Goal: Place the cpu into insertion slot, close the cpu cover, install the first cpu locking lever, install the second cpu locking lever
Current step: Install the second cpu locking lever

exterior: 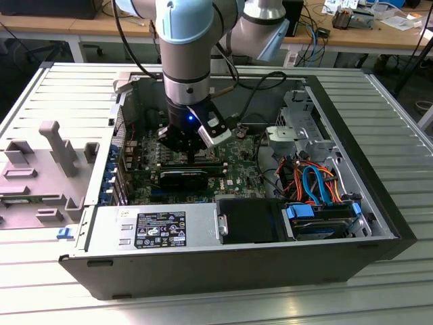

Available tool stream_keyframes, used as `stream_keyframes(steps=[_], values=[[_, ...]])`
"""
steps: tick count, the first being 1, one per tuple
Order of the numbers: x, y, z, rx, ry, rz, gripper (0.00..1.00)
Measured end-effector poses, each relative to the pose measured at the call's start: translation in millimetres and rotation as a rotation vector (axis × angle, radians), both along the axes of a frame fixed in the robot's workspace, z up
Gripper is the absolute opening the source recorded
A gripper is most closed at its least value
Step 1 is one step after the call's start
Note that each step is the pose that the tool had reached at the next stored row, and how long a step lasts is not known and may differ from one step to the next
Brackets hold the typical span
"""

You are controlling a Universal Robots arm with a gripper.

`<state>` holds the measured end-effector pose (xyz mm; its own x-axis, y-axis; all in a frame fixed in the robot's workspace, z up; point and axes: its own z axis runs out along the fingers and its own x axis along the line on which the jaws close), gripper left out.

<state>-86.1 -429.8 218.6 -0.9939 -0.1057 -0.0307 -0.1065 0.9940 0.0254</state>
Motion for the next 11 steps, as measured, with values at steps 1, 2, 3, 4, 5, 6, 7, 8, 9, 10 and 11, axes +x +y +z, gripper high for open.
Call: stream_keyframes(steps=[1,2,3,4,5,6,7,8,9,10,11], values=[[-0.8,-1.8,0.0,0.0007,-0.0002,0.0,0.11],[-1.4,-3.3,0.0,0.0015,-0.0003,0.0,0.11],[-1.8,-4.2,-0.1,0.0029,-0.0005,0.0,0.11],[-2.2,-4.7,-0.1,0.0041,-0.0005,0.0,0.11],[-2.3,-4.7,-0.1,0.0048,-0.0005,0.001,0.11],[-2.5,-4.8,0.1,0.0065,-0.0004,0.001,0.11],[-2.5,-4.8,0.0,0.007,-0.0004,0.001,0.11],[-1.2,-5.1,0.2,0.0075,-0.0001,0.001,0.11],[1.3,-5.3,0.1,0.0076,0.0003,0.001,0.11],[6.5,-5.7,0.0,0.0079,0.0022,0.001,0.11],[13.8,-6.3,0.1,0.0085,0.0058,0.001,0.11]])
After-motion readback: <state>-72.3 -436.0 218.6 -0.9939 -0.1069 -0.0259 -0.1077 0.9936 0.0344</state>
